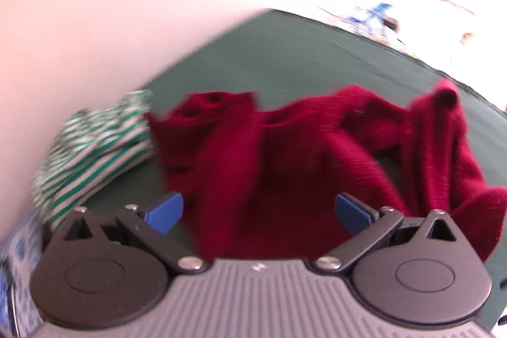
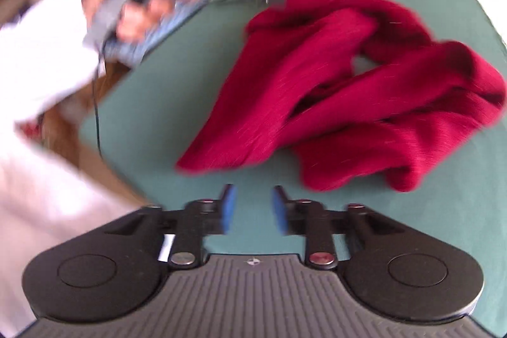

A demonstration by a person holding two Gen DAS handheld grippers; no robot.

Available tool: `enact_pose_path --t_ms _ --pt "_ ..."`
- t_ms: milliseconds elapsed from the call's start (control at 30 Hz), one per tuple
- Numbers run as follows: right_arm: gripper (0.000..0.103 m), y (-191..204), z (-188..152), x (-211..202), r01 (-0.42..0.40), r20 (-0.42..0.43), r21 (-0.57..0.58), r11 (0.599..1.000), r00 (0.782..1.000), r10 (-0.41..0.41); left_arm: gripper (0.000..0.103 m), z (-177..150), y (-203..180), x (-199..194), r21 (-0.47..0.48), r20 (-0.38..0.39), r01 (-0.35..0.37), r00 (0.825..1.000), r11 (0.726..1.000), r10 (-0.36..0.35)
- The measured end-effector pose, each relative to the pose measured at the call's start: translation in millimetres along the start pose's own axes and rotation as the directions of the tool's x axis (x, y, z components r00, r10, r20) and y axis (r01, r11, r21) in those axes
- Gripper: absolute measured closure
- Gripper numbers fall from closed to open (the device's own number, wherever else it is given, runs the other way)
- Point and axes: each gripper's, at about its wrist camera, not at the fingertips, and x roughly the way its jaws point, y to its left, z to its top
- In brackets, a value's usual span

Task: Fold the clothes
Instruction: 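Grasp the sweater with the left gripper while the right gripper holds another part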

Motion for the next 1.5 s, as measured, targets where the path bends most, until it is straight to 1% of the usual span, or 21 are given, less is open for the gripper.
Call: enact_pose_path --t_ms 67,200,267,300,333,500,567,667,800,833,900,1000,1033,1067,1100,1167,1233,1300,1367,1433,1500 --pt "0.065 -6 -3 -8 0.024 0.035 0.027 0.999 0.999 -0.025 0.001 17 -24 32 0.092 -0.062 -0.001 0.998 0.996 0.007" --pt "0.062 -12 -6 1 0.053 0.053 0.065 0.996 0.997 -0.056 0.003 39 -43 82 0.121 -0.146 -0.033 0.988 0.992 0.051" --pt "0.062 -12 -5 6 0.075 0.053 0.079 0.994 0.995 -0.08 0.038 40 -57 101 0.175 -0.166 -0.1 0.978 0.979 0.129" --pt "0.062 -11 -7 2 0.082 0.057 0.084 0.993 0.995 -0.087 0.068 42 -56 103 0.142 -0.191 -0.05 0.978 0.989 0.077" --pt "0.062 -11 -8 -2 0.087 0.062 0.087 0.992 0.994 -0.092 0.086 45 -51 98 0.086 -0.195 -0.015 0.98 0.996 0.032" --pt "0.061 -9 -3 -8 0.075 0.101 0.069 0.995 0.992 -0.082 0.092 38 3 36 -0.12 -0.07 -0.073 0.995 0.99 0.065" --pt "0.054 -13 1 -13 0.057 0.112 0.051 0.997 0.992 -0.062 0.092 24 34 3 -0.211 -0.033 -0.105 0.994 0.972 0.101" --pt "0.05 -11 17 3 0.022 0.103 0.029 0.999 0.994 -0.025 0.092 -11 69 -48 -0.333 -0.018 -0.165 0.985 0.928 0.169" --pt "0.048 6 35 25 -0.067 0.058 -0.059 0.996 0.996 0.071 0.092 -82 98 -105 -0.46 -0.092 -0.259 0.965 0.849 0.245" --pt "0.047 11 39 31 -0.089 0.043 -0.084 0.993 0.995 0.092 0.101 -103 99 -122 -0.478 -0.121 -0.311 0.95 0.821 0.289" --pt "0.046 23 44 43 -0.123 0.007 -0.142 0.982 0.992 0.125 0.103 -139 105 -150 -0.498 -0.196 -0.419 0.907 0.759 0.372" --pt "0.043 30 55 62 -0.117 0.013 -0.173 0.978 0.993 0.121 0.102 -209 120 -177 -0.563 -0.351 -0.497 0.867 0.66 0.354" --pt "0.043 32 59 67 -0.106 0.021 -0.178 0.978 0.994 0.111 0.103 -226 121 -181 -0.574 -0.383 -0.516 0.856 0.636 0.348" --pt "0.043 33 63 72 -0.095 0.029 -0.183 0.979 0.994 0.102 0.103 -236 116 -186 -0.569 -0.392 -0.525 0.85 0.633 0.352" --pt "0.043 35 67 77 -0.084 0.038 -0.188 0.979 0.995 0.092 0.1 -237 111 -188 -0.557 -0.385 -0.525 0.85 0.644 0.36" --pt "0.044 38 76 88 -0.05 0.059 -0.201 0.978 0.996 0.064 0.08 -226 94 -184 -0.499 -0.349 -0.525 0.85 0.689 0.395" --pt "0.044 40 92 99 0.103 0.131 -0.252 0.962 0.989 -0.071 0.047 -209 75 -172 -0.436 -0.289 -0.508 0.861 0.743 0.418" --pt "0.04 42 107 118 0.22 0.142 -0.361 0.906 0.973 -0.18 0.045 -188 63 -158 -0.377 -0.219 -0.463 0.886 0.802 0.409" --pt "0.048 37 119 135 0.263 0.074 -0.425 0.866 0.964 -0.257 0.045 -167 50 -141 -0.265 -0.14 -0.438 0.899 0.859 0.415" --pt "0.052 21 131 127 0.25 0.041 -0.305 0.919 0.967 -0.25 0.043 -149 43 -122 -0.117 -0.04 -0.422 0.907 0.899 0.42" --pt "0.055 2 127 106 0.162 0.027 -0.131 0.978 0.987 -0.16 0.041 -130 33 -105 0.034 0.043 -0.39 0.921 0.92 0.388"
